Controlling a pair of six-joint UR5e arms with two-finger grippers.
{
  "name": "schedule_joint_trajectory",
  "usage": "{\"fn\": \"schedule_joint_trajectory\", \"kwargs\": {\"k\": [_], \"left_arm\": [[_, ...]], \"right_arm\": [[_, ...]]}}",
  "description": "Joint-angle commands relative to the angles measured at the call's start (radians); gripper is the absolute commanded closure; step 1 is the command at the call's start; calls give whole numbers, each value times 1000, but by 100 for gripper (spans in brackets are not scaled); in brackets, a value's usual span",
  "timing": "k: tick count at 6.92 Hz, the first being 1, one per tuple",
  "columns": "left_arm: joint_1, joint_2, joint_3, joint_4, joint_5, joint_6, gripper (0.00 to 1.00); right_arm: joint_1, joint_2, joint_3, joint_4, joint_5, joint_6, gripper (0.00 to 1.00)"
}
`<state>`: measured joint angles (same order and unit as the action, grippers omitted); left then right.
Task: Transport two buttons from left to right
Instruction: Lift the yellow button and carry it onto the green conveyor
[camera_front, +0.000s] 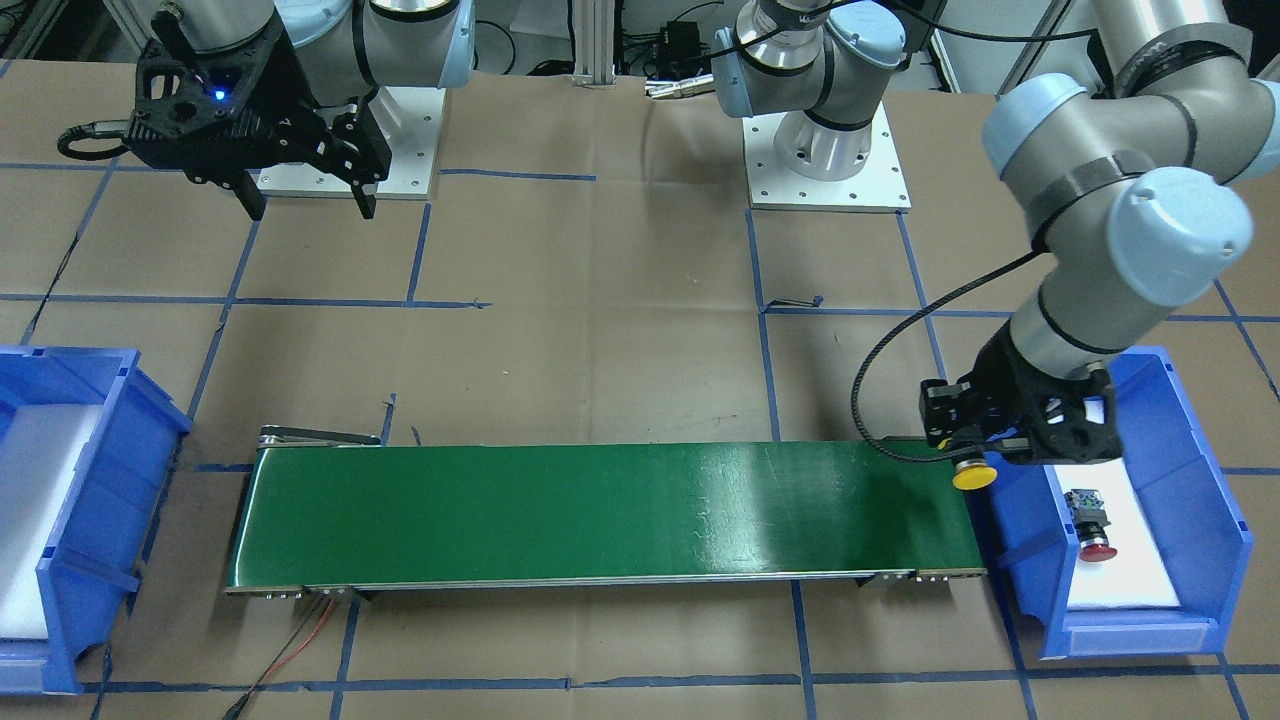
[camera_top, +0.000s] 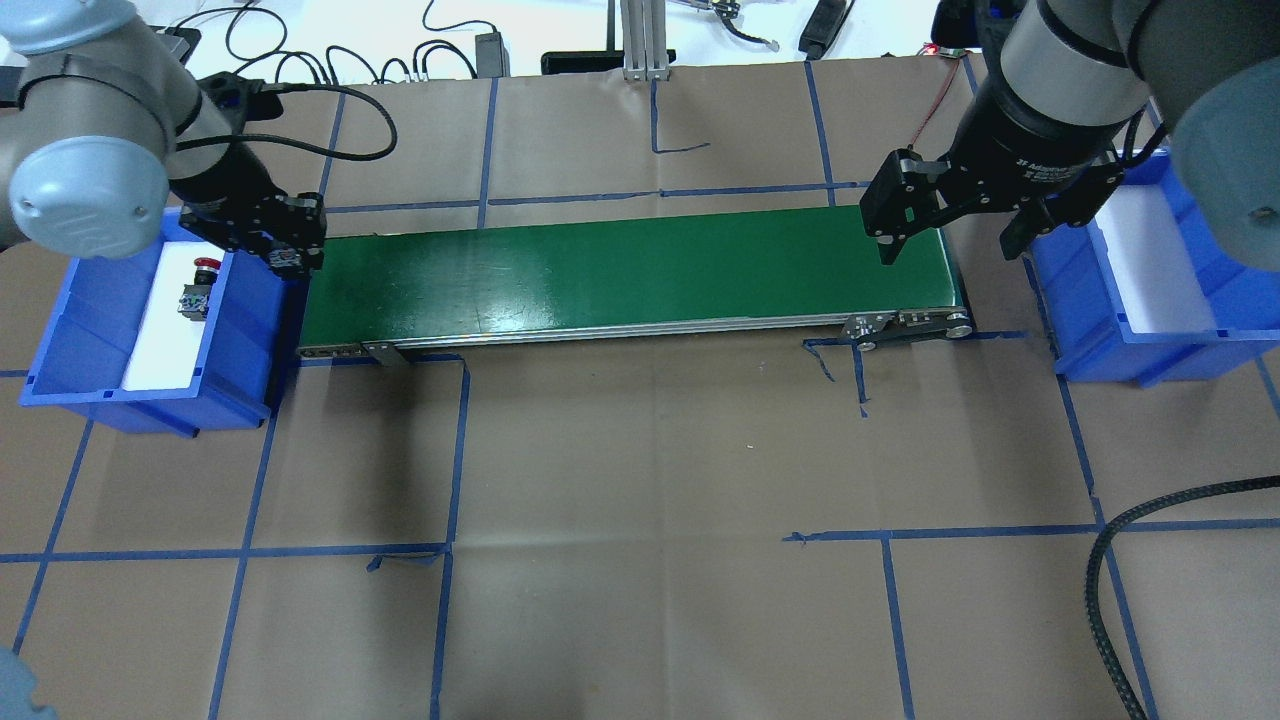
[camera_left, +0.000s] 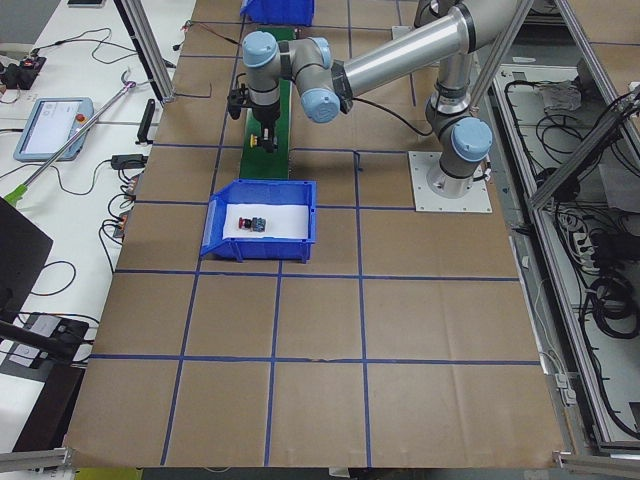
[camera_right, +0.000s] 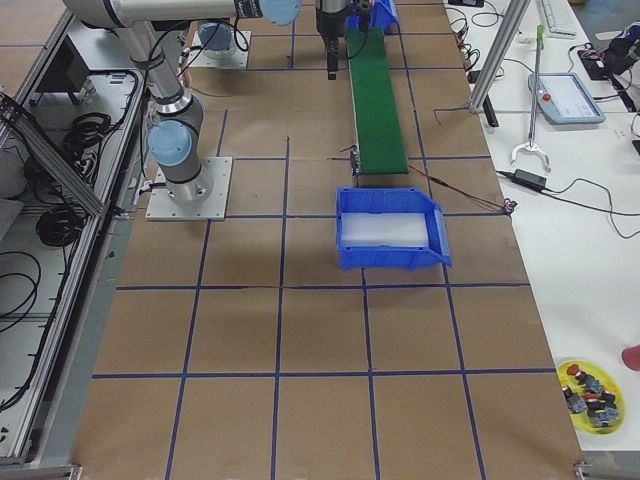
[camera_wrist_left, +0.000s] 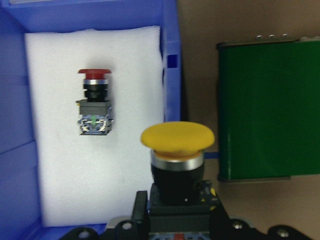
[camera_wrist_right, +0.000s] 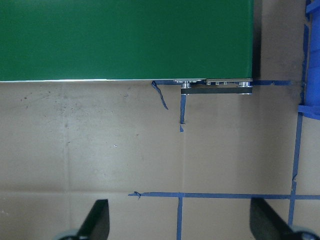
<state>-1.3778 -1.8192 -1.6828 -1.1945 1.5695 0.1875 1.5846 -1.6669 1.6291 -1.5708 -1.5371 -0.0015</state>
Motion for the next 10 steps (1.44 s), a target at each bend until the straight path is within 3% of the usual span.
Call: {"fn": "schedule_joint_trajectory", "kwargs": {"k": [1,4,5,6,7,10], "left_arm": [[-90,-75,-24,103,3,-71,94],[-93,-158,-64,229,6,-43,94],[-93,-161,-70,236,4,-46,88],[-95,-164,-71,237,3,-62,38],[-95,-155,-63,236,0,-62,0],[-89,-83,-12,161,3,-60,0]], "right_arm": [[0,0,0,0,0,0,0],[0,-4,-2,-2,0,0,0],[0,-4,-2,-2,0,0,0],[0,-2,-2,-2,0,0,0],[0,-4,-3,-2,0,0,0],[0,-1,-2,-5,0,1,0]]}}
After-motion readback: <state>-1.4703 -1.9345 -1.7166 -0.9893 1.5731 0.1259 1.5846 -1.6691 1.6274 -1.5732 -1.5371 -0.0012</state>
